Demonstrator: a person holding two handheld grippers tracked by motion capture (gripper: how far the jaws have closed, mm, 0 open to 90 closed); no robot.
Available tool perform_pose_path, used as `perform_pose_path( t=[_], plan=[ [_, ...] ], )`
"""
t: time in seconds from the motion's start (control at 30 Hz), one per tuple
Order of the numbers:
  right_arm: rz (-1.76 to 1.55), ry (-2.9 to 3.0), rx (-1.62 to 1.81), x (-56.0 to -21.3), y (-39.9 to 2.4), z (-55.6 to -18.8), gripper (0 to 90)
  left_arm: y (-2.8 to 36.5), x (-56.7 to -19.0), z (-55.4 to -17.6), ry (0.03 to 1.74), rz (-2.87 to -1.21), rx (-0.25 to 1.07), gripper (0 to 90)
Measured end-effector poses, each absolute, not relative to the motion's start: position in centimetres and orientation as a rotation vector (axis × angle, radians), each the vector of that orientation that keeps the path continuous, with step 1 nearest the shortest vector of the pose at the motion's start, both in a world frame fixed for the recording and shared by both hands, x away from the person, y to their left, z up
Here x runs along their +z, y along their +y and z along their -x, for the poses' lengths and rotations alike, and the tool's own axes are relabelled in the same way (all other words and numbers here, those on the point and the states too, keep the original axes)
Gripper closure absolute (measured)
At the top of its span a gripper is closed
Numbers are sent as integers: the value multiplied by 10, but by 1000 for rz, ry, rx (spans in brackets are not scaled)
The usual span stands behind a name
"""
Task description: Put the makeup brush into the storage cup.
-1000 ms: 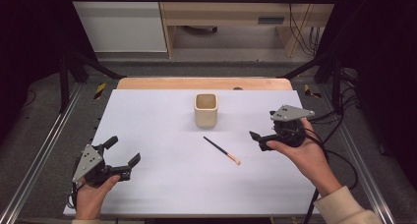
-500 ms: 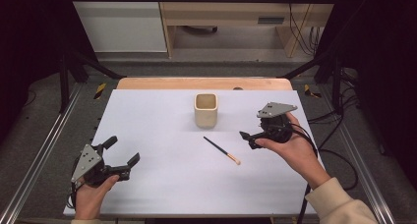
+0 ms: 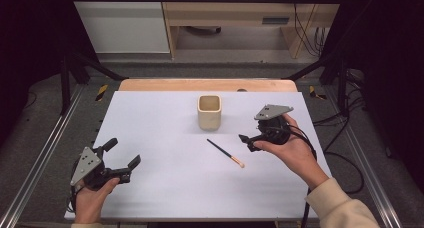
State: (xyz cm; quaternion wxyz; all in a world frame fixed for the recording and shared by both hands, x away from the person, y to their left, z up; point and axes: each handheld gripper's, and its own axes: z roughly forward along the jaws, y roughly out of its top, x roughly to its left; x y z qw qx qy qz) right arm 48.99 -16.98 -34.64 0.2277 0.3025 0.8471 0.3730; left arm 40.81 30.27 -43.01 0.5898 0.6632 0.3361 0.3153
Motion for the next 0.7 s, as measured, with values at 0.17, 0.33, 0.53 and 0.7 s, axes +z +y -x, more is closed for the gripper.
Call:
perform_pose_path(
  t=[0.17,0.33,0.53,0.7],
  plan=[
    [-816,2364,1009,-348,-163,-493,129,303,-430,-408,782,-1544,735,11],
    [-801,2383,1008,-348,-155,-495,145,303,-430,-408,782,-1543,736,11],
    [-787,2411,992,-350,-147,-495,152,305,-430,-408,783,-1540,738,11],
    [-781,2431,984,-354,-140,-495,149,307,-430,-408,788,-1535,739,11]
  ],
)
